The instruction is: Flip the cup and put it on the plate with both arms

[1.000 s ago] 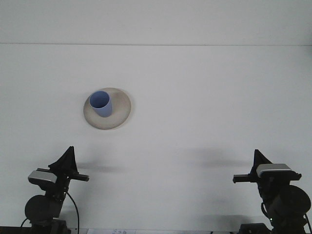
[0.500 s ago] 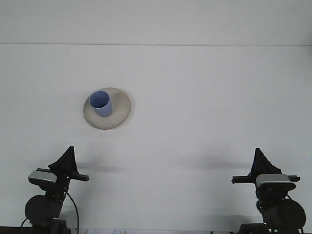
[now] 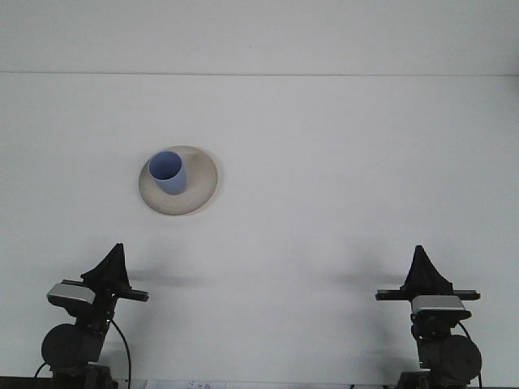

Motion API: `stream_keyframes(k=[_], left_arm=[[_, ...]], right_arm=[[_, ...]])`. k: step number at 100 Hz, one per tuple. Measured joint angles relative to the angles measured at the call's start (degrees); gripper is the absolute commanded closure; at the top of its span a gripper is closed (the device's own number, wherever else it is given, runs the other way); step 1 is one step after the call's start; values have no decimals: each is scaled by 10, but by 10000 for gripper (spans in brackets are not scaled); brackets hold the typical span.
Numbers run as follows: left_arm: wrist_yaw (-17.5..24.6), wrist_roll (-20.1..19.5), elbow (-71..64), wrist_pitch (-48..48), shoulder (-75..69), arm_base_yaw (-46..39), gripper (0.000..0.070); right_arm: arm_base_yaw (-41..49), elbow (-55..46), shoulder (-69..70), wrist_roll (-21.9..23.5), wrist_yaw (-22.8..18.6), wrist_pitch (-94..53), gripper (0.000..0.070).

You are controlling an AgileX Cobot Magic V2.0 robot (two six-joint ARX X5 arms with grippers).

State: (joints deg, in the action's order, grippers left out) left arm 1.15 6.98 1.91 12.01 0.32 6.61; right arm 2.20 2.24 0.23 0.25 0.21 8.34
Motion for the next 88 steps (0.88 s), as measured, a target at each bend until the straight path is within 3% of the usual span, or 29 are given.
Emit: stream_keyframes(k=[88], left_arm=[[0,0,0,-1,0,0,687]], right_arm=[[0,-14,-1,0,-2,23,700]])
